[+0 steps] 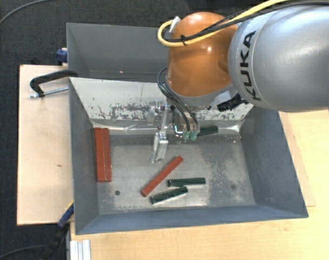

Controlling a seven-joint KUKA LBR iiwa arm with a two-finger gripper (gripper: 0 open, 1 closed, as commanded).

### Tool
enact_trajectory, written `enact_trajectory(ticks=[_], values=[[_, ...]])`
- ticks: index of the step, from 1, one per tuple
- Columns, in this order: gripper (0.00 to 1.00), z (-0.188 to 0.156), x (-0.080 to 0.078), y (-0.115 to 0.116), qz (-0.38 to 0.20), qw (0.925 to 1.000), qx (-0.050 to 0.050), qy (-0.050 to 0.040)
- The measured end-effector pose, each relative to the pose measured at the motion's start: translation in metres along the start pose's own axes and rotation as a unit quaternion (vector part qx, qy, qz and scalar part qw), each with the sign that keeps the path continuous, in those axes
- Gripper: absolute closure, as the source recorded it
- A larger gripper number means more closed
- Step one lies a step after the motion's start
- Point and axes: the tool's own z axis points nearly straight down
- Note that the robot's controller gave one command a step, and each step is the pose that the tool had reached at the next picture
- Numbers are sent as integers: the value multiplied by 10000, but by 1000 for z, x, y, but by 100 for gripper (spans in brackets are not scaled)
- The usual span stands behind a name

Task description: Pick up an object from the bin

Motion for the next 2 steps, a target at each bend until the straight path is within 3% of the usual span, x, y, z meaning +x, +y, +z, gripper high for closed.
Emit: enact_trajectory(ticks=[1,2], values=[[0,158,-28,-36,833,9965,4,-2],[0,123,56,-90,666,9978,12,-11]])
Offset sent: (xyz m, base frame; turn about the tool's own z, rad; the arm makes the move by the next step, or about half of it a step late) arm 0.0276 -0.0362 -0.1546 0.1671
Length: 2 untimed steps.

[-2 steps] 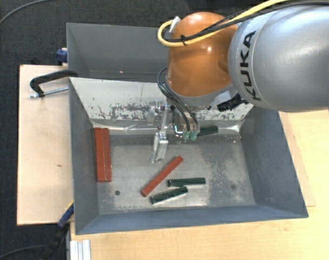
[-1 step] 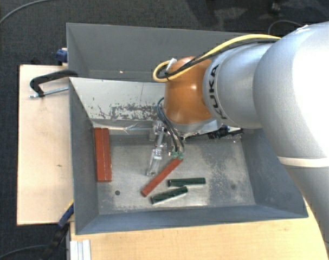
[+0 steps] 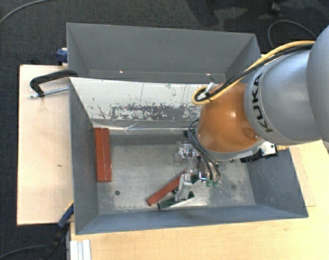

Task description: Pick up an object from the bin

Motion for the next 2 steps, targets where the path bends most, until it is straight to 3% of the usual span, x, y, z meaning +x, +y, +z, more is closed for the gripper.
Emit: enact_trajectory(ticks=[1,2], values=[[0,-6,-32,-66,-425,9991,-4,-65],[0,32,-6,-25,-895,9960,-18,-10]])
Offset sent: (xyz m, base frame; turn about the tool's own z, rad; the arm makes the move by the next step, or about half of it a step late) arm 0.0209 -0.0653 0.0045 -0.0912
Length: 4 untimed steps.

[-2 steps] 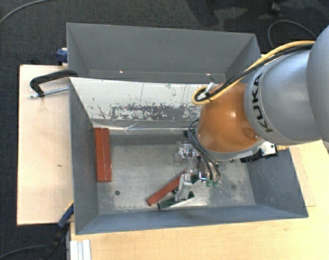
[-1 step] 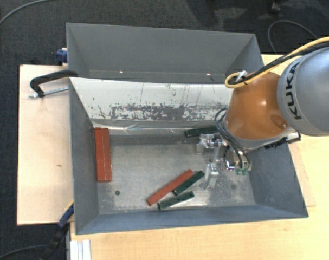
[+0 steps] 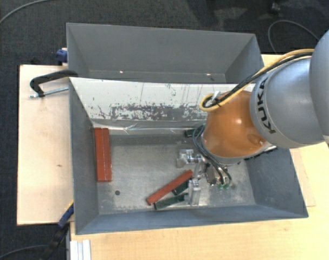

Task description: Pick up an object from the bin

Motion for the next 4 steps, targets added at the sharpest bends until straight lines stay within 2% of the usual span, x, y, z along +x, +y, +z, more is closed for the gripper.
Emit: enact_trajectory(ticks=[1,2,3,4], values=[[0,-1,-7,49,-223,9997,-8,-40],[100,-4,-7,47,-199,9998,-7,-27],[100,-67,-9,47,-198,9998,-3,-72],[100,-101,-11,48,-195,9998,0,-60]])
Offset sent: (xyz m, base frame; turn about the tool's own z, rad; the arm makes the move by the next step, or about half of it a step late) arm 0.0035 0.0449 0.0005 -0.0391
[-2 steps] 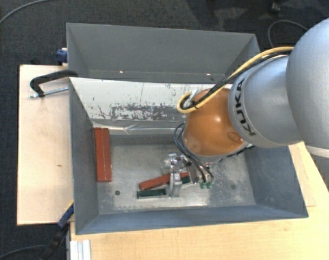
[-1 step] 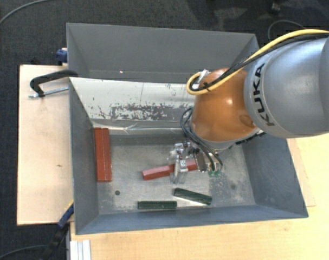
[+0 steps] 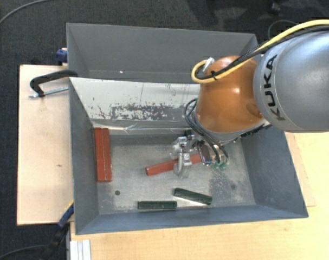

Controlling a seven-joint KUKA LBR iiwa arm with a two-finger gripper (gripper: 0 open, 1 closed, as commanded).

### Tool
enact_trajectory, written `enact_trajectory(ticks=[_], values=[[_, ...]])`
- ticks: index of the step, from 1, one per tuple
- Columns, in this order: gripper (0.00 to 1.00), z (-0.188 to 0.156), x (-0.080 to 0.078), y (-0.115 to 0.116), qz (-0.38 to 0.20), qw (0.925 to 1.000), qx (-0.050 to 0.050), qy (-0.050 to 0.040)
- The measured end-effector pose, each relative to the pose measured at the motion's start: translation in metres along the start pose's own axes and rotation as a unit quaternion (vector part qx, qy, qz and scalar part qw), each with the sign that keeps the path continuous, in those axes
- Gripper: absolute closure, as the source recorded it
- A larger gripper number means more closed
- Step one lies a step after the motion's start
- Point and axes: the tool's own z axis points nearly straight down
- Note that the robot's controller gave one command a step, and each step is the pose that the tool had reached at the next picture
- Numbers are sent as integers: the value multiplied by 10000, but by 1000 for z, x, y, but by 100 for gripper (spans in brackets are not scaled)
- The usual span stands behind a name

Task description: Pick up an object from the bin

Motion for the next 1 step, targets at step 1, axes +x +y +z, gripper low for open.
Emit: enact_trajectory(ticks=[1], values=[[100,-22,-2,1,3,10000,0,3]])
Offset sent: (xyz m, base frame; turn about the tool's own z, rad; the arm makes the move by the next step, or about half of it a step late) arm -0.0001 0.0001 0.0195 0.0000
